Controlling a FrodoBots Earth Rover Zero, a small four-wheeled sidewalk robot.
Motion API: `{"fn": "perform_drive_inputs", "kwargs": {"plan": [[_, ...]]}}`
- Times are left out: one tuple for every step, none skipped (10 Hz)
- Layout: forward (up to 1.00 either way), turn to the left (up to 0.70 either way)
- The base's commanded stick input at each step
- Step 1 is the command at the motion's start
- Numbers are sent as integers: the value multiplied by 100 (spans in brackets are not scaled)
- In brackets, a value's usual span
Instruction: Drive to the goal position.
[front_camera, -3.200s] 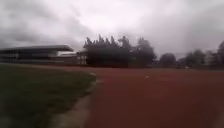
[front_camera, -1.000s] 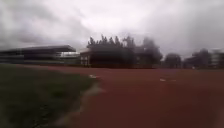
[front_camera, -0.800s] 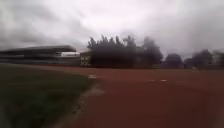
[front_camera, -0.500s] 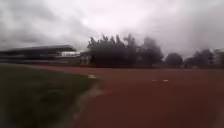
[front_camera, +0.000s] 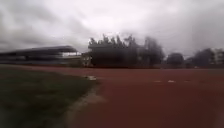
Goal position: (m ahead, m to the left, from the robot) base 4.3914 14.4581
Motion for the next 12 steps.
{"fn": "perform_drive_inputs", "kwargs": {"plan": [[70, -35], [70, -35], [70, -35], [70, -35], [70, -35], [70, -29], [70, -11], [70, 0], [70, 0], [70, 0], [70, 0], [70, 0]]}}
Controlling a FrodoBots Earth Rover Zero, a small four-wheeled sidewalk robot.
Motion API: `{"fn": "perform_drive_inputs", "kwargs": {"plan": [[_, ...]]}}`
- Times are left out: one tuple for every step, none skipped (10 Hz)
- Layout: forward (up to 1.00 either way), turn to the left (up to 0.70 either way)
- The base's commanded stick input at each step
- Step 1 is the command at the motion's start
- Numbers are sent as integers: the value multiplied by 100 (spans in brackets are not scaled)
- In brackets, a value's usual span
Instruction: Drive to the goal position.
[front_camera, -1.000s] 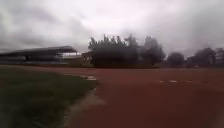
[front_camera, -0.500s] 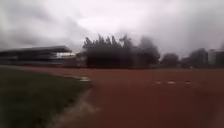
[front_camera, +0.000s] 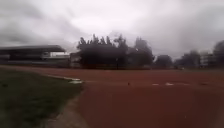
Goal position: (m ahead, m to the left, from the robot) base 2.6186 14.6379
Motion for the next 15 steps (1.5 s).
{"fn": "perform_drive_inputs", "kwargs": {"plan": [[70, 0], [70, 0], [70, 0], [70, 0], [70, 0], [70, 0], [70, 0], [70, 0], [70, 0], [70, 0], [70, 0], [70, 0], [70, 0], [70, 0], [70, 0]]}}
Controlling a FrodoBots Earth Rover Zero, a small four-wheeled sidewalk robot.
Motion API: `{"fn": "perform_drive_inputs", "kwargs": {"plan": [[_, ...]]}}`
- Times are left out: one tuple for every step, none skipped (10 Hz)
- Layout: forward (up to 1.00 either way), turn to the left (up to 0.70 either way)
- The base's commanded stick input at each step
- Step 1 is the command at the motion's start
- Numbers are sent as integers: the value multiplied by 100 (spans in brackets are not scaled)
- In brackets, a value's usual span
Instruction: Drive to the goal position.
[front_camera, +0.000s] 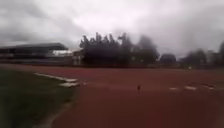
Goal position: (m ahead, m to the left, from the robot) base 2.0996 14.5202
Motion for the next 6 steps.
{"fn": "perform_drive_inputs", "kwargs": {"plan": [[70, 0], [70, 0], [70, 0], [70, 0], [70, 0], [70, 0]]}}
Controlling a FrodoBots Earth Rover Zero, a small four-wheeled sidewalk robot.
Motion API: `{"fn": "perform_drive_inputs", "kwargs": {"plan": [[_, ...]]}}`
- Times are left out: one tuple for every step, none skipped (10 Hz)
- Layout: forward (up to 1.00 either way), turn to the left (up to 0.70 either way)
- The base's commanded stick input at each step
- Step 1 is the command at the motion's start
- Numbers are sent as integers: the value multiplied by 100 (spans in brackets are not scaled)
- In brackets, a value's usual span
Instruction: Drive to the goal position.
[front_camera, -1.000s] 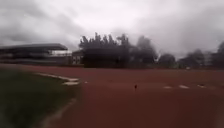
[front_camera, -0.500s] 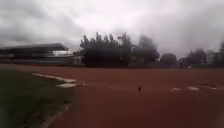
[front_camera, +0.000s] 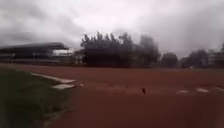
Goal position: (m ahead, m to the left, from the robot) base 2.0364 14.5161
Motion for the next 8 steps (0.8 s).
{"fn": "perform_drive_inputs", "kwargs": {"plan": [[70, 0], [70, 0], [70, 0], [70, 0], [70, 0], [70, 0], [70, 0], [70, -4]]}}
